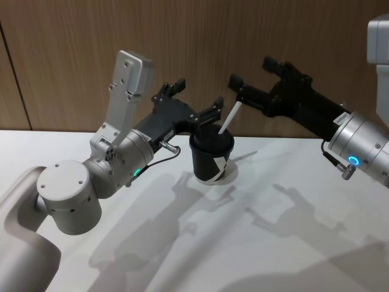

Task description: Pick up the straw with one hand, pass it to the other hand, and insert it into the cup.

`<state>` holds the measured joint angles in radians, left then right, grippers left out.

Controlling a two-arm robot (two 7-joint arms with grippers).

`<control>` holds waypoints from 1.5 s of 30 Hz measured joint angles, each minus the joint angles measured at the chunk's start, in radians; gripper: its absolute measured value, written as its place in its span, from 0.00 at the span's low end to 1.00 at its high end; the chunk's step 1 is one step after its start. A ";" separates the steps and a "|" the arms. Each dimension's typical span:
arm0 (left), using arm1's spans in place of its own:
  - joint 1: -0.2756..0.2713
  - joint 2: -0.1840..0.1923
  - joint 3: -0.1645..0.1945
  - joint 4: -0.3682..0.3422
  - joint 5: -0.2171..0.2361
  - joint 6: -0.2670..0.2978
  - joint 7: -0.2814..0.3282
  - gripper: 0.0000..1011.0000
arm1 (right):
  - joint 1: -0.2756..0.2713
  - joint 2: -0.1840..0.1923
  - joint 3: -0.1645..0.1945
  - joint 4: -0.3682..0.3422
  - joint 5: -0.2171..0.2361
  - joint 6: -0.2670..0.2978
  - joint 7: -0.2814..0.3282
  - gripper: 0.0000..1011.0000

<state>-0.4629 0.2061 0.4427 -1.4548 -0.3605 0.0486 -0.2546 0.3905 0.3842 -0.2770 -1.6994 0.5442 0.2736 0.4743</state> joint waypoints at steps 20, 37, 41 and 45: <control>0.003 -0.002 -0.006 -0.001 -0.003 0.010 -0.005 0.99 | 0.003 0.007 -0.011 0.005 -0.004 -0.013 0.001 0.99; 0.003 -0.002 -0.007 -0.001 -0.003 0.012 -0.006 0.99 | 0.004 0.008 -0.013 0.006 -0.004 -0.016 0.002 0.99; 0.003 -0.002 -0.008 -0.001 -0.003 0.012 -0.006 0.99 | 0.004 0.009 -0.013 0.006 -0.004 -0.016 0.002 0.99; 0.003 -0.002 -0.007 -0.001 -0.003 0.012 -0.006 0.99 | 0.004 0.009 -0.013 0.006 -0.004 -0.016 0.002 0.99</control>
<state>-0.4596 0.2040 0.4352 -1.4563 -0.3633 0.0607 -0.2604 0.3947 0.3928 -0.2897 -1.6936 0.5398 0.2575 0.4766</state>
